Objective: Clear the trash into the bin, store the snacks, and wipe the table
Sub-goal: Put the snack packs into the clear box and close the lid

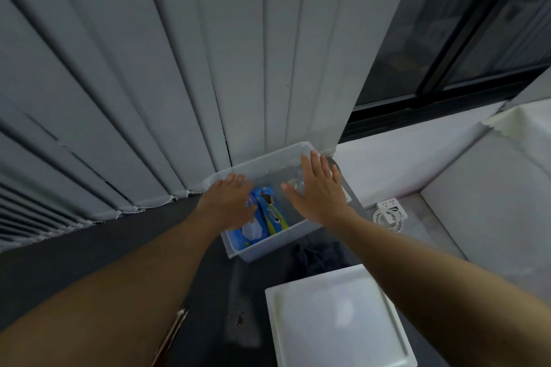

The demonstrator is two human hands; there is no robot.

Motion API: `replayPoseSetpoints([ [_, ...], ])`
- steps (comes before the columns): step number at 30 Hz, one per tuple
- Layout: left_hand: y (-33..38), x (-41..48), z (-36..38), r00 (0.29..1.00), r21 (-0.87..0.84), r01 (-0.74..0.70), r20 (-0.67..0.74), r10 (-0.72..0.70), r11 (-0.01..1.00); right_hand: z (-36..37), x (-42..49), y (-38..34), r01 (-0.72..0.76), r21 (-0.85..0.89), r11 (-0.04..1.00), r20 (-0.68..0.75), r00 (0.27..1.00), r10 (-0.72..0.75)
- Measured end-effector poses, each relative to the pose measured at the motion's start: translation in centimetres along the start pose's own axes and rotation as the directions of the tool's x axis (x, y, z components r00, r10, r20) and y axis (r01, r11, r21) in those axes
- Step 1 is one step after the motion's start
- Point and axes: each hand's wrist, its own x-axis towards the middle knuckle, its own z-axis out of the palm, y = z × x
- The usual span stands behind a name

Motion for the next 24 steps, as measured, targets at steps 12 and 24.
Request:
replayPoseSetpoints([
  [12, -3.9, -12.3, 1.1, 0.961, -0.125, 0.23, -0.128, -0.245, 0.965, -0.3, -4.6, -8.6, 0.267, 0.125, 0.955, 0.058, 0.959, -0.276],
  [24, -8.0, -22.5, 7.7, 0.888, -0.229, 0.454, 0.039, -0.458, 0.861, 3.2, -11.1, -16.1, 0.544, 0.234, 0.806, 0.004, 0.828, -0.56],
])
